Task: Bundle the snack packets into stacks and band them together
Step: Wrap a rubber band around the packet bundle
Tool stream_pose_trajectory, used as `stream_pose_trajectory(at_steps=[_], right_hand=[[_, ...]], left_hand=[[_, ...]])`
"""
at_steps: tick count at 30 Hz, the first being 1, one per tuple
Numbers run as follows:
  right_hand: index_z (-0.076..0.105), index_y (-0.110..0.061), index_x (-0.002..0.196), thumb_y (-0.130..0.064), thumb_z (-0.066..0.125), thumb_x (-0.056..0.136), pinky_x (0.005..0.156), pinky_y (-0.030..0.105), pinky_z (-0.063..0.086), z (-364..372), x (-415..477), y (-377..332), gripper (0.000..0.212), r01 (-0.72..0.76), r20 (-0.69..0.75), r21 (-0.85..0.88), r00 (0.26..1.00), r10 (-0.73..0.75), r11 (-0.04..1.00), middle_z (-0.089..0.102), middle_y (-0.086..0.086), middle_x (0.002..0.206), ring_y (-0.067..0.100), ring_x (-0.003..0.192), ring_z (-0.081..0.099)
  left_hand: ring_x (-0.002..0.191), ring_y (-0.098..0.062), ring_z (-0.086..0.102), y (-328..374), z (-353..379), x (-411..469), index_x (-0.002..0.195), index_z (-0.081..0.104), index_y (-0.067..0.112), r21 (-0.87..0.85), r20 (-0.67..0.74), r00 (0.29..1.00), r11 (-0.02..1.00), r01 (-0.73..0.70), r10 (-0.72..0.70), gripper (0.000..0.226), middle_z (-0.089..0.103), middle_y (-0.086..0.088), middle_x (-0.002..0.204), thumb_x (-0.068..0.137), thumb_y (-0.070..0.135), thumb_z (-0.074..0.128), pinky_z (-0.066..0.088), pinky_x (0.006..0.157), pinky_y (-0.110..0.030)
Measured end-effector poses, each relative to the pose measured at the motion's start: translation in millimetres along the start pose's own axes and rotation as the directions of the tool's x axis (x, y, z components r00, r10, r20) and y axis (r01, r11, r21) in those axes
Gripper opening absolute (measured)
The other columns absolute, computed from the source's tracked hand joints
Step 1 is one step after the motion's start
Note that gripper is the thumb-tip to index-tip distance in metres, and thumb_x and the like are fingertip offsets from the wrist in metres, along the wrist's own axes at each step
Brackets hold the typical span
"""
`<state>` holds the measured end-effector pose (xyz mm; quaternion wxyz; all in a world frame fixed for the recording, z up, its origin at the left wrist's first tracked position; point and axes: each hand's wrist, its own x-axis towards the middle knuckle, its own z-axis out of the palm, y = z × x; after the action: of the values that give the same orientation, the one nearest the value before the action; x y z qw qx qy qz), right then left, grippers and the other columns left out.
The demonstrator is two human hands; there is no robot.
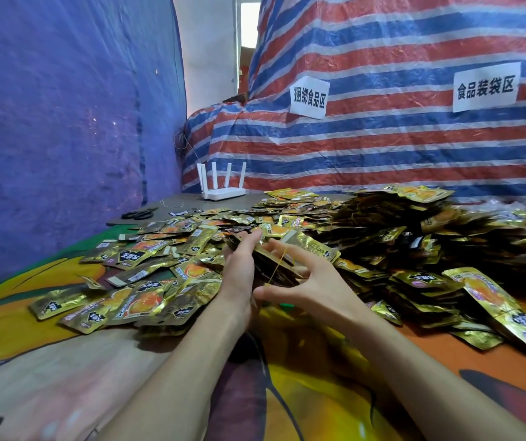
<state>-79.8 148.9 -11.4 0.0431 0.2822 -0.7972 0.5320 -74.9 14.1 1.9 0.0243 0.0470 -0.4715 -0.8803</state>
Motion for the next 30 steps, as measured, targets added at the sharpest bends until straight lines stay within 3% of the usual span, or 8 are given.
stream_pose_trajectory(at_steps=[4, 6, 9, 12, 16, 22, 26, 30], right_hand=[[0.039, -0.048, 0.151, -0.058, 0.09, 0.048, 0.109, 0.039, 0.048, -4.0, 0.3, 0.7, 0.115, -0.039, 0.024, 0.03, 0.999, 0.039, 0.999, 0.055, -0.015, 0.144, 0.003, 0.134, 0.049], [0.034, -0.043, 0.154, -0.061, 0.088, 0.046, 0.11, 0.037, 0.046, -4.2, -0.6, -0.8, 0.122, -0.042, 0.051, -0.004, 0.998, 0.043, 0.999, 0.049, -0.011, 0.148, 0.002, 0.136, 0.043], [0.045, -0.038, 0.149, -0.07, 0.079, 0.049, 0.094, 0.022, 0.048, -0.6, -2.9, -4.5, 0.11, -0.022, -0.038, -0.131, 0.999, 0.017, 0.991, 0.06, -0.022, 0.123, -0.009, 0.113, 0.054], [0.066, -0.032, 0.119, -0.079, 0.065, 0.05, 0.086, 0.035, 0.056, 6.3, -4.5, -8.2, 0.083, -0.023, -0.259, -0.33, 0.963, -0.068, 0.944, 0.07, -0.016, 0.1, 0.004, 0.098, 0.066], [0.064, -0.03, 0.111, -0.078, 0.063, 0.051, 0.082, 0.039, 0.058, 9.9, -3.4, -8.7, 0.077, -0.016, -0.237, -0.391, 0.968, -0.084, 0.92, 0.073, -0.01, 0.101, 0.012, 0.095, 0.069], [0.057, -0.03, 0.096, -0.064, 0.084, 0.044, 0.074, 0.029, 0.057, 7.8, -2.1, -0.2, 0.067, -0.025, -0.236, -0.13, 0.972, -0.006, 0.991, 0.071, -0.011, 0.088, 0.001, 0.08, 0.066], [0.068, -0.034, 0.099, -0.066, 0.082, 0.046, 0.079, 0.012, 0.047, 6.7, -0.1, 4.2, 0.063, 0.034, -0.22, -0.069, 0.974, -0.048, 0.997, 0.072, -0.021, 0.097, -0.007, 0.095, 0.064], [0.078, -0.025, 0.09, -0.058, 0.072, 0.067, 0.087, 0.044, 0.055, 6.9, 0.2, 1.9, 0.04, 0.133, -0.264, 0.035, 0.957, -0.119, 0.991, 0.075, -0.006, 0.086, 0.012, 0.09, 0.07]], left_hand=[[0.101, -0.032, 0.069, -0.9, 0.4, -1.4, 0.124, 0.067, 0.002, -0.003, 0.029, 0.998, 0.998, 0.062, -0.062, 0.053, 0.066, -0.015, 0.112, 0.095, 0.046, 0.059, 0.059, 0.088, -0.043], [0.087, -0.03, 0.073, -2.3, -1.2, -0.6, 0.106, 0.077, 0.004, -0.013, 0.064, 0.992, 0.994, 0.11, -0.109, 0.048, 0.071, -0.014, 0.1, 0.094, 0.046, 0.059, 0.062, 0.074, -0.038], [0.074, -0.029, 0.075, -3.1, -1.3, 0.7, 0.078, 0.081, 0.006, -0.089, 0.094, 0.983, 0.982, 0.164, -0.156, 0.046, 0.074, -0.013, 0.084, 0.097, 0.04, 0.056, 0.063, 0.066, -0.037], [0.062, -0.032, 0.073, 0.1, -0.3, -0.4, 0.094, 0.065, -0.003, -0.161, 0.065, 0.978, 0.965, 0.205, -0.197, 0.039, 0.071, -0.019, 0.073, 0.1, 0.034, 0.053, 0.061, 0.052, -0.039], [0.049, -0.034, 0.069, 3.9, -5.6, 0.2, 0.094, 0.056, -0.011, -0.174, 0.034, 0.974, 0.958, 0.227, -0.225, 0.042, 0.067, -0.023, 0.063, 0.103, 0.03, 0.048, 0.054, 0.039, -0.039], [0.081, -0.045, 0.07, 6.0, -14.0, 3.4, 0.097, 0.065, -0.02, -0.298, 0.198, 0.942, 0.899, 0.322, -0.272, 0.044, 0.068, -0.035, 0.094, 0.095, 0.01, 0.033, 0.059, 0.071, -0.053], [0.073, -0.053, 0.069, 8.0, -18.1, 3.6, 0.094, 0.067, -0.021, -0.371, 0.244, 0.941, 0.874, 0.313, -0.233, 0.044, 0.067, -0.038, 0.099, 0.082, 0.007, 0.035, 0.055, 0.068, -0.066], [0.081, -0.043, 0.071, 8.0, -17.0, 9.5, 0.113, 0.059, -0.015, -0.359, 0.177, 0.959, 0.893, 0.271, -0.22, 0.045, 0.068, -0.034, 0.101, 0.099, 0.015, 0.029, 0.051, 0.087, -0.053]])
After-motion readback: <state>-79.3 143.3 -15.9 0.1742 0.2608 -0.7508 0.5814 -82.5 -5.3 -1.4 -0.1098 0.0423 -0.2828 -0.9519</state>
